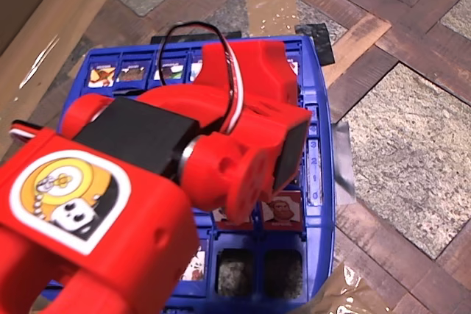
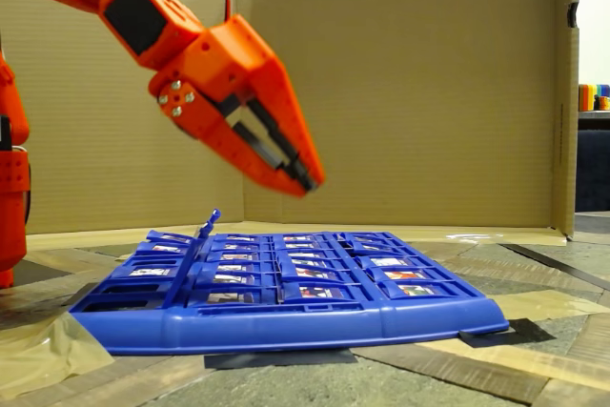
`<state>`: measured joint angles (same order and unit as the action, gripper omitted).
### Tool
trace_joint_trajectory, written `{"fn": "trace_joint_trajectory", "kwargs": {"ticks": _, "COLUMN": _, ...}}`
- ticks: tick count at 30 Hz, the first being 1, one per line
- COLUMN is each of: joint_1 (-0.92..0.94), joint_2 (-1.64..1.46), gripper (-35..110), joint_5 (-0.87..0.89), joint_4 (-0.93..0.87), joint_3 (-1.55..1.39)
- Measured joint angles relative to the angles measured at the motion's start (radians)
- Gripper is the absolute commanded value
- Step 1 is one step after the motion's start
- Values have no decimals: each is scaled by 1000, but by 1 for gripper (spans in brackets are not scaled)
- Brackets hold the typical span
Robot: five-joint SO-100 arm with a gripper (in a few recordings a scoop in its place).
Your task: Flip A5.
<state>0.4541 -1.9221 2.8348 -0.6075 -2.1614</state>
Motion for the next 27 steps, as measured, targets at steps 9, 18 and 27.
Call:
{"fn": "trace_joint_trajectory", "kwargs": {"ticks": 9, "joint_1": 28, "joint_2": 112, "gripper": 0, "joint_5": -43, "joint_4": -100, "joint_3": 60}}
{"fn": "trace_joint_trajectory", "kwargs": {"ticks": 18, "joint_1": 58, "joint_2": 146, "gripper": 0, "joint_5": -172, "joint_4": -321, "joint_3": 126}}
{"fn": "trace_joint_trajectory", "kwargs": {"ticks": 27, "joint_1": 74, "joint_2": 147, "gripper": 0, "joint_5": -261, "joint_4": -517, "joint_3": 184}}
